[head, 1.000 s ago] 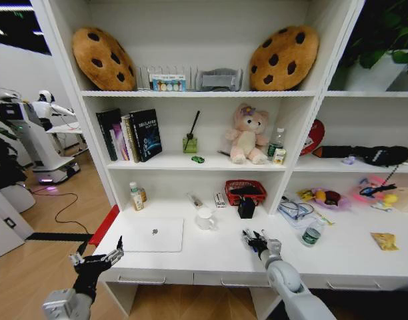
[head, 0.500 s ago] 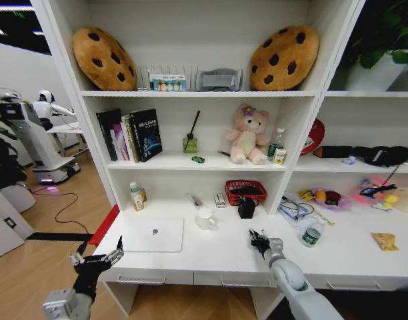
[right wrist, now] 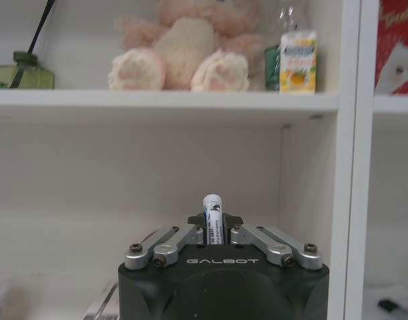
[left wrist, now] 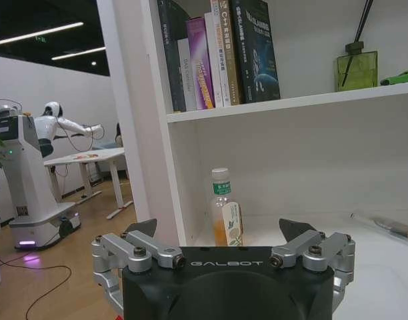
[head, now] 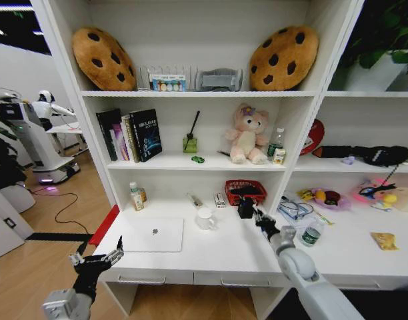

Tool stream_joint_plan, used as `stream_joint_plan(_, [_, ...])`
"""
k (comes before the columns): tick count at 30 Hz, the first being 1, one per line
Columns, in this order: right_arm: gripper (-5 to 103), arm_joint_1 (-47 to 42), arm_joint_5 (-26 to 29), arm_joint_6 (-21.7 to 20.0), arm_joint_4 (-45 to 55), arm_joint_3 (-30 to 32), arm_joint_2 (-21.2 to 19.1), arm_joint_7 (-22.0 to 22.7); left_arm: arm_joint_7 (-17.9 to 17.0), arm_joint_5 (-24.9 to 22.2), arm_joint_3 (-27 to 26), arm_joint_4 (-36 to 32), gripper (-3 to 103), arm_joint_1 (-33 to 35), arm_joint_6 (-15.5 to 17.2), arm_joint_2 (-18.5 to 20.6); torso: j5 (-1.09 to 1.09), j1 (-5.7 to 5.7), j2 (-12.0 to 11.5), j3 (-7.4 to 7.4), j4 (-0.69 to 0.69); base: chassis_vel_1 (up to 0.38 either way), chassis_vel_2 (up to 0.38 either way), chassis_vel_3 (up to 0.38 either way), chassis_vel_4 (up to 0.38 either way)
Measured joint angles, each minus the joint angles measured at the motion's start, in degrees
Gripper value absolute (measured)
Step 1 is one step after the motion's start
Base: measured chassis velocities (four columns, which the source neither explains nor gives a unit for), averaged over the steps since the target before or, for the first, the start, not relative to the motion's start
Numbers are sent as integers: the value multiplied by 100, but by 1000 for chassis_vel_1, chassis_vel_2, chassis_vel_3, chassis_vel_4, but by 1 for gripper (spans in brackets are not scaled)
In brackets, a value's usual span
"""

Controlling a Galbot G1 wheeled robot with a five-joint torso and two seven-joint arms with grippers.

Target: Organize the objects on the table.

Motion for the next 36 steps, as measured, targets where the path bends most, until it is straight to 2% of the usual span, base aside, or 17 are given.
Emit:
stream_joint_plan(2, [13, 368, -322, 369, -427, -96, -46, 99, -1, 0, 0, 0, 100, 0, 0, 0, -2, 0, 0, 0, 0, 0, 0, 0, 0])
stream_joint_plan(3, [13, 368, -322, 369, -427, -96, -46, 99, -1, 0, 0, 0, 100, 0, 0, 0, -2, 0, 0, 0, 0, 0, 0, 0, 0])
stream_joint_plan(5, [13, 674, -623, 662, -886, -261, -52, 129, 0, 0, 0, 0, 100, 0, 1, 0, 0, 0, 0, 0, -1, 0, 0, 0, 0])
stream_joint_plan(11, [13, 1213, -760, 990, -1541, -710, 85, 185, 0, 0, 0, 0, 100, 0, 0, 0, -1, 0, 0, 0, -1, 0, 0, 0, 0])
stream_joint_plan(13, [13, 1579, -1017, 1245, -1992, -927, 262, 207, 0, 0, 0, 0, 100, 0, 0, 0, -1, 0, 0, 1, -1, 0, 0, 0, 0])
stream_joint_plan(17, [13, 1863, -1183, 1430, -2341, -1070, 421, 243, 0, 0, 0, 0, 100, 0, 0, 0, -2, 1, 0, 1, 1, 0, 0, 0, 0])
stream_joint_plan(20, [13, 2258, -1399, 1718, -2922, -1226, 735, 284, 0, 0, 0, 0, 100, 0, 0, 0, -2, 1, 0, 1, 0, 0, 0, 0, 0])
stream_joint_plan(30, [13, 2493, -1650, 2033, -3681, -1271, 1018, 250, 0, 0, 0, 0, 100, 0, 0, 0, -1, 1, 0, 0, -1, 0, 0, 0, 0])
stream_joint_plan(36, [13, 2527, -1554, 2054, -3833, -1281, 1025, 248, 0, 0, 0, 0, 100, 0, 0, 0, -2, 0, 0, 0, -2, 0, 0, 0, 0])
